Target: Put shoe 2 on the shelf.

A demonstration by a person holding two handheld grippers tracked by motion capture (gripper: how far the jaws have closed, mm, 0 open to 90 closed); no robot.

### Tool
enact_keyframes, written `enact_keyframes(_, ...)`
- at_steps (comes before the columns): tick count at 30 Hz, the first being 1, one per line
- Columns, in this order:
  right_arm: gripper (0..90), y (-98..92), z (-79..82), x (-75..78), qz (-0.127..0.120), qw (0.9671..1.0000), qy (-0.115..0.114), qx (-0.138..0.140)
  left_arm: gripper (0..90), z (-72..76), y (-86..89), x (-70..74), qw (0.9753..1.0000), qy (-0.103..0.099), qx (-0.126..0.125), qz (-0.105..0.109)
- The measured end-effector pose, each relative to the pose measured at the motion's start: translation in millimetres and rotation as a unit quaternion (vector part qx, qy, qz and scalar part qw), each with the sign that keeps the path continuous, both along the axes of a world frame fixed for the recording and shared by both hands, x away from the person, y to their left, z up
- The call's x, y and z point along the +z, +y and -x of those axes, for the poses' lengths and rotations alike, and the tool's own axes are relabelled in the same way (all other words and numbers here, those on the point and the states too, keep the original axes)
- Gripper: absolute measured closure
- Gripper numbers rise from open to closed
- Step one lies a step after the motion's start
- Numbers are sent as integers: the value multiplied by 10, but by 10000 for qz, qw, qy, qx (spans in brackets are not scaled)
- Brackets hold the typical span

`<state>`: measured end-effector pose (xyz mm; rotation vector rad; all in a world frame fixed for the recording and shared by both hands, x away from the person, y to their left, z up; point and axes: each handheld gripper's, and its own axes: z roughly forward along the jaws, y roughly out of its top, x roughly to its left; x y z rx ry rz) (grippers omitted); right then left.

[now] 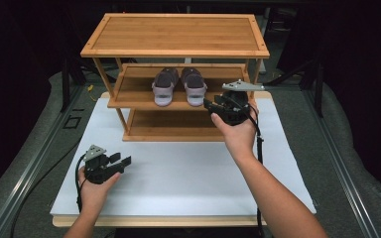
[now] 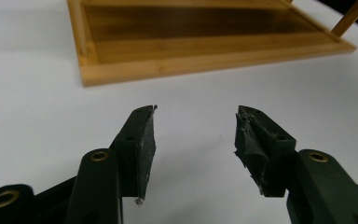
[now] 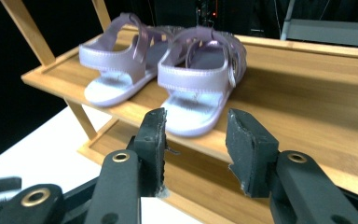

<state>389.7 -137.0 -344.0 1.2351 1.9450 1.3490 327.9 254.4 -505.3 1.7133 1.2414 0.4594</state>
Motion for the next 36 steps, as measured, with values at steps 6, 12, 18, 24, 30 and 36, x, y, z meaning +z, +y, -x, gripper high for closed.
enact_keyframes(6,588,-60,54,-77,118,9999,-88,-65,516,-129,-117,212,9999,-58,-146,-24)
enact_keyframes(12,587,-58,24,-188,-5,10000,29,6,589,-294,-261,515,9994,-219,-233,-125)
enact_keyframes(18,594,-21,-10,-230,80,9999,-108,-86,626,-487,-380,866,9986,-471,-233,-42)
enact_keyframes(24,696,-27,-97,-238,49,9998,-143,-149,759,-689,-472,1136,9977,-657,-170,68)
enact_keyframes(30,812,-27,-271,-231,39,9991,-128,-413,895,-916,-516,1267,9974,-712,15,126)
enact_keyframes(36,845,25,-400,-246,35,9983,-220,-545,899,-1091,-575,1308,9982,-584,123,36)
